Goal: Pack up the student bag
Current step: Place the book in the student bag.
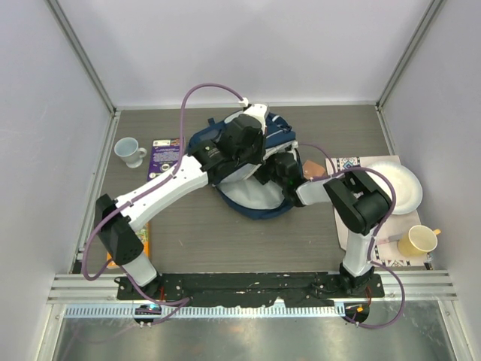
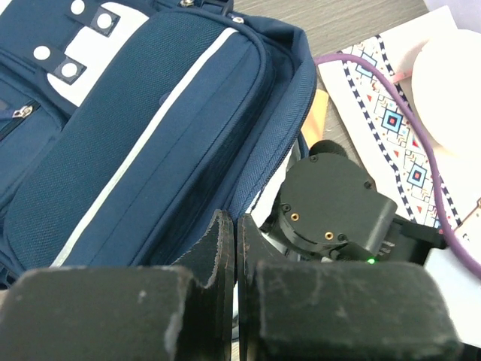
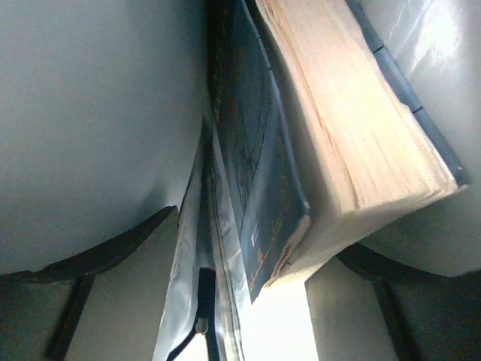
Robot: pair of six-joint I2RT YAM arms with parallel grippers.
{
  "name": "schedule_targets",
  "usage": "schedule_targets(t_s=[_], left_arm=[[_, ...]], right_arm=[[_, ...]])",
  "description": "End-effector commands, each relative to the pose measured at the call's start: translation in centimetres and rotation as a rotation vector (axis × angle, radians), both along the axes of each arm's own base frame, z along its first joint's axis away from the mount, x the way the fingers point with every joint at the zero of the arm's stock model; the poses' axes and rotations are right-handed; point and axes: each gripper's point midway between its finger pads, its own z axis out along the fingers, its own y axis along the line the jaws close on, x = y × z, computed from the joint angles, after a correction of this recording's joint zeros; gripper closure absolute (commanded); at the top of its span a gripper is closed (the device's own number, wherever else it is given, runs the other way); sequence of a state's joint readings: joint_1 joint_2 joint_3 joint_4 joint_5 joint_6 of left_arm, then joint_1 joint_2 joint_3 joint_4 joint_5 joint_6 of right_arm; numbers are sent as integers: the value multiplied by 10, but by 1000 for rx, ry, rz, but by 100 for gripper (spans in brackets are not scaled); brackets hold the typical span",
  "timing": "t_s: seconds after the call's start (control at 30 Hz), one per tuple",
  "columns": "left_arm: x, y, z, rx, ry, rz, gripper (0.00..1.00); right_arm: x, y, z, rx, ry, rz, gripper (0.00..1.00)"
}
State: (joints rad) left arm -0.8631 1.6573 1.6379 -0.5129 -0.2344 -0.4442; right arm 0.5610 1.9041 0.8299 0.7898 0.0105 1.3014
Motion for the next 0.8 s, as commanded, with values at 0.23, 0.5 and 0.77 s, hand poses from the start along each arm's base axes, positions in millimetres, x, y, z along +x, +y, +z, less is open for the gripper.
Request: schedule_targets(t_s=[0.23,0.5,0.77], left_arm=[[16,20,52,-156,-110,80,100],[16,22,51,-180,-101,74,100],[7,25,43,-174,-75,49,100]], right_arm=[[-37,-5,27,-33,87,125,30],[-39,-10,17,-10,76,119,80],[-32,-7,31,-9,17,154,90]])
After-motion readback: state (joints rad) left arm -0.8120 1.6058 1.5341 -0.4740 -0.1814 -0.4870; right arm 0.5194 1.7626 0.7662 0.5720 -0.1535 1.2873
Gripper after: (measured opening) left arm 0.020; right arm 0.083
